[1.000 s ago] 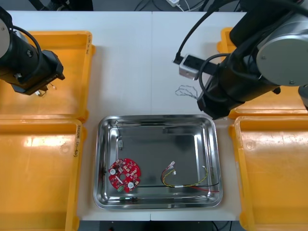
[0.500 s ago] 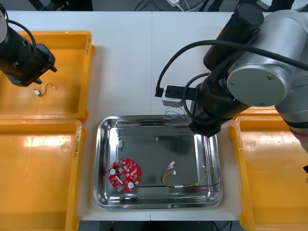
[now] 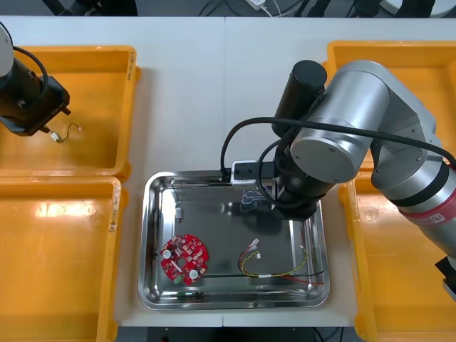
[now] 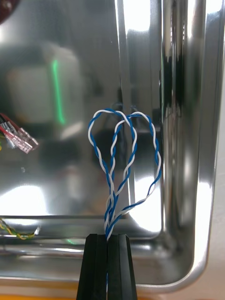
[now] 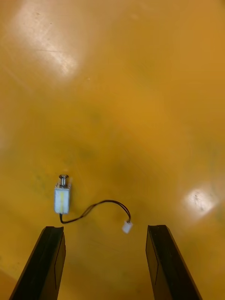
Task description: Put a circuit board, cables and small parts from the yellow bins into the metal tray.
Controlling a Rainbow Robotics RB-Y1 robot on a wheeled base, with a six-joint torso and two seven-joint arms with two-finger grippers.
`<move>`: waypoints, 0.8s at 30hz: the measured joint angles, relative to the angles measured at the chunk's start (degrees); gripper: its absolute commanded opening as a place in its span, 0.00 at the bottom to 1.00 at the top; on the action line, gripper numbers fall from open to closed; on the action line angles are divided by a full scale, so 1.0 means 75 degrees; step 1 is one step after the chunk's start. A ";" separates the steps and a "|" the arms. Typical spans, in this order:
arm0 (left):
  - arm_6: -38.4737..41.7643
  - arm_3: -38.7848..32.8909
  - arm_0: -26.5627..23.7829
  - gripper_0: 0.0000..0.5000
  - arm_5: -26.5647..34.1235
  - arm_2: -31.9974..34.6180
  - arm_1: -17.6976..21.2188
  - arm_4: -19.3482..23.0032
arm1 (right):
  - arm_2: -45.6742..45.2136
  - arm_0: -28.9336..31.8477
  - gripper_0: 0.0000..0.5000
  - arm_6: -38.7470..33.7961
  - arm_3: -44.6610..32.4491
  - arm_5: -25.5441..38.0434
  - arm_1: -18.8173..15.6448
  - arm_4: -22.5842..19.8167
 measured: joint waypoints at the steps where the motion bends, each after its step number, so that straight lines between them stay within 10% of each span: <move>1: 0.0000 0.0110 0.0000 1.00 -0.0098 -0.0058 0.0013 -0.0001 | 0.0002 0.0034 0.00 0.0000 0.0031 -0.0056 0.0001 0.0001; 24: -0.0001 0.0866 -0.0002 1.00 -0.0849 -0.0418 0.0042 0.0050 | 0.0786 0.0526 0.00 0.0002 0.0036 -0.1436 0.0008 0.0893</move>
